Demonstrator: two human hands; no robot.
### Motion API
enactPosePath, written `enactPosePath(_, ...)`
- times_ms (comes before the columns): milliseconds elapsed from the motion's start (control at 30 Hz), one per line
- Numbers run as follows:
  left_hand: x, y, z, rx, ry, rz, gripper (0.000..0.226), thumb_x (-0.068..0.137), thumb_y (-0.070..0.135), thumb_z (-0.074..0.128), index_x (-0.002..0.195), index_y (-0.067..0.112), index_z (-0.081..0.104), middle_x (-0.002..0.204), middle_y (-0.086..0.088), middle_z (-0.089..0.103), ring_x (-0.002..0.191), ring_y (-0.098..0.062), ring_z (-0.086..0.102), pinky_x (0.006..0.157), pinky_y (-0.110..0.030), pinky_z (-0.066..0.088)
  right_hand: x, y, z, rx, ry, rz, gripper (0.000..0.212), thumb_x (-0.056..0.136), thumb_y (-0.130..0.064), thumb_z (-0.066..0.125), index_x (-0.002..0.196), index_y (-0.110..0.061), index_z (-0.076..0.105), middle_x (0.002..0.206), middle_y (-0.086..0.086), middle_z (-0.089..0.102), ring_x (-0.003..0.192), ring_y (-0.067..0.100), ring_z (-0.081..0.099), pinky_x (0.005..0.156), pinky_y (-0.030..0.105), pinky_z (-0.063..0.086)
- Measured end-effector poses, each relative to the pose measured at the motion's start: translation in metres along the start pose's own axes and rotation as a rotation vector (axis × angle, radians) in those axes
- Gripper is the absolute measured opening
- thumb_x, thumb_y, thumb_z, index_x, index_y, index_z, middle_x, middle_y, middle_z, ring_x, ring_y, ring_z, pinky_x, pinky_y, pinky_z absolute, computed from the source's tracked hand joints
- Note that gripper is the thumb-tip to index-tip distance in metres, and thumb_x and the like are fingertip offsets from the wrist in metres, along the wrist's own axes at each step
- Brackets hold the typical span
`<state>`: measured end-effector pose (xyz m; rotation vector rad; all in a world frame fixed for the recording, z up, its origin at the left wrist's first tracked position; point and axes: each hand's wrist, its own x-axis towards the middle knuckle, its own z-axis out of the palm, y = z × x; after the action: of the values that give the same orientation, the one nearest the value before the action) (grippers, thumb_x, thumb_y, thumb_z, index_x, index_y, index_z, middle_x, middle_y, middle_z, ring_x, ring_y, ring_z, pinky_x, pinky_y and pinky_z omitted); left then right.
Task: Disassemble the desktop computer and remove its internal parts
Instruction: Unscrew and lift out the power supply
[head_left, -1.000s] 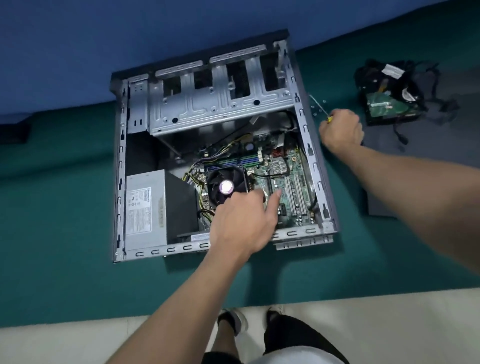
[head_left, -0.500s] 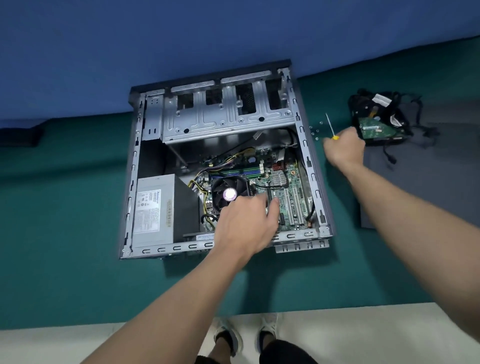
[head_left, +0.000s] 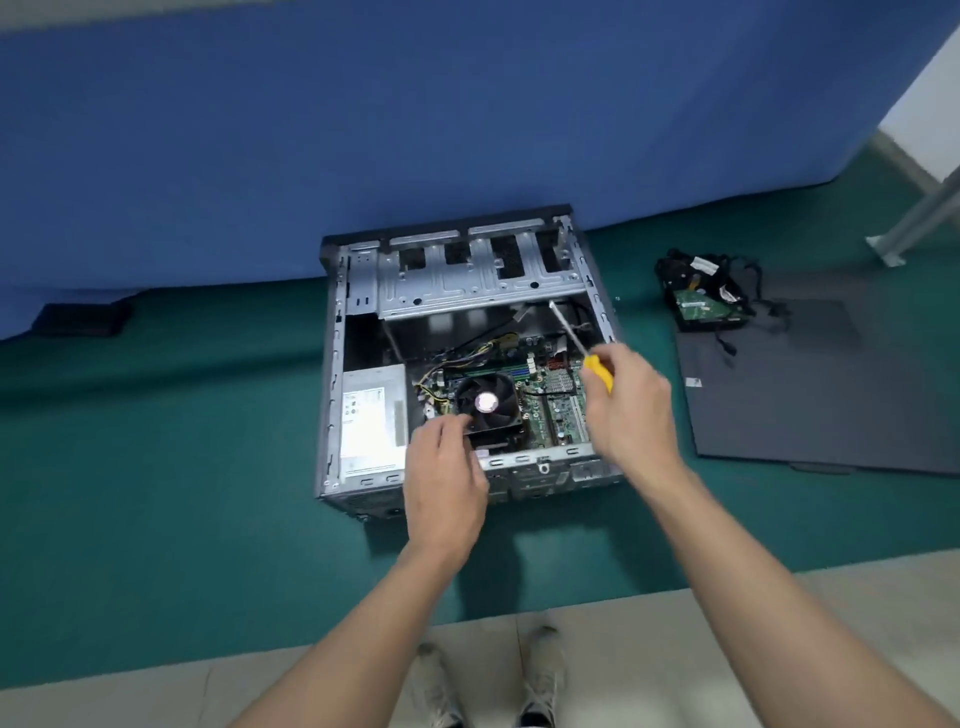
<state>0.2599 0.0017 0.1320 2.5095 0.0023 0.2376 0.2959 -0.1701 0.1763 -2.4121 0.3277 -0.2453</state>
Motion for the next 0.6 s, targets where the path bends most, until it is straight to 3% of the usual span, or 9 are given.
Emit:
enactPosePath(100,-0.011,-0.015,-0.017,-0.016,0.168,-0.165,0.019,0.086,0.004,0.067,0.105,0.0,0.063,0.099,-0.011,0.056,0.093,-0.026,0.051,0.084,-0.036,0.044,-0.042,-0.021,0.02,-0.031,-0.1,-0.01,0.024,0.099,-0.02,0.046,0.116,-0.009,0.058,0.104,0.007,0.062,0.094,0.025,0.056,0.075,0.032,0.038)
enactPosePath(167,-0.017,-0.022,-0.026,-0.029,0.249,-0.304,0.016,0.084,0.012,0.072,0.093,0.006,0.061,0.092,-0.007,0.052,0.087,-0.026,0.05,0.08,-0.033,0.036,-0.065,-0.033,0.032,0.028,-0.163,0.009,0.023,0.1,-0.02,0.044,0.116,-0.009,0.058,0.101,0.004,0.06,0.094,0.023,0.056,0.075,0.032,0.039)
enactPosePath(267,-0.023,-0.032,-0.037,-0.1,0.204,-0.621,0.033,0.084,0.033,0.073,0.071,0.016,0.049,0.074,0.003,0.053,0.075,-0.026,0.052,0.073,-0.034,0.035,-0.096,-0.047,0.048,0.147,-0.231,0.112,0.025,0.101,-0.019,0.042,0.121,-0.011,0.056,0.104,0.004,0.062,0.095,0.023,0.057,0.082,0.036,0.045)
enactPosePath(367,-0.019,-0.038,-0.043,-0.394,0.102,-1.016,0.047,0.081,0.045,0.074,0.056,0.015,0.047,0.059,0.001,0.057,0.06,-0.025,0.051,0.06,-0.033,0.043,-0.124,-0.054,0.061,0.311,-0.301,0.23,0.021,0.099,-0.02,0.047,0.115,-0.014,0.059,0.1,0.003,0.066,0.088,0.02,0.058,0.082,0.034,0.046)
enactPosePath(433,-0.016,-0.044,-0.044,-0.723,0.012,-1.125,0.038,0.082,0.039,0.076,0.061,0.01,0.062,0.064,-0.006,0.067,0.055,-0.023,0.057,0.058,-0.03,0.05,-0.138,-0.056,0.069,0.38,-0.341,0.298,0.015,0.096,-0.025,0.053,0.104,-0.015,0.062,0.089,0.0,0.067,0.076,0.016,0.055,0.074,0.031,0.044)
enactPosePath(500,-0.014,-0.047,-0.049,-0.972,-0.097,-1.165,0.034,0.084,0.035,0.075,0.082,0.0,0.07,0.078,-0.011,0.074,0.059,-0.019,0.068,0.051,-0.023,0.051,-0.15,-0.056,0.076,0.468,-0.39,0.378,0.015,0.095,-0.026,0.056,0.095,-0.013,0.063,0.075,0.0,0.063,0.061,0.013,0.05,0.062,0.03,0.041)
enactPosePath(600,-0.015,-0.051,-0.054,-1.099,-0.207,-1.172,0.038,0.085,0.034,0.073,0.093,-0.003,0.069,0.083,-0.014,0.075,0.075,-0.022,0.073,0.06,-0.026,0.054,-0.164,-0.058,0.085,0.7,-0.474,0.561,0.022,0.098,-0.023,0.052,0.082,-0.009,0.058,0.063,0.0,0.053,0.045,0.008,0.038,0.044,0.025,0.031)
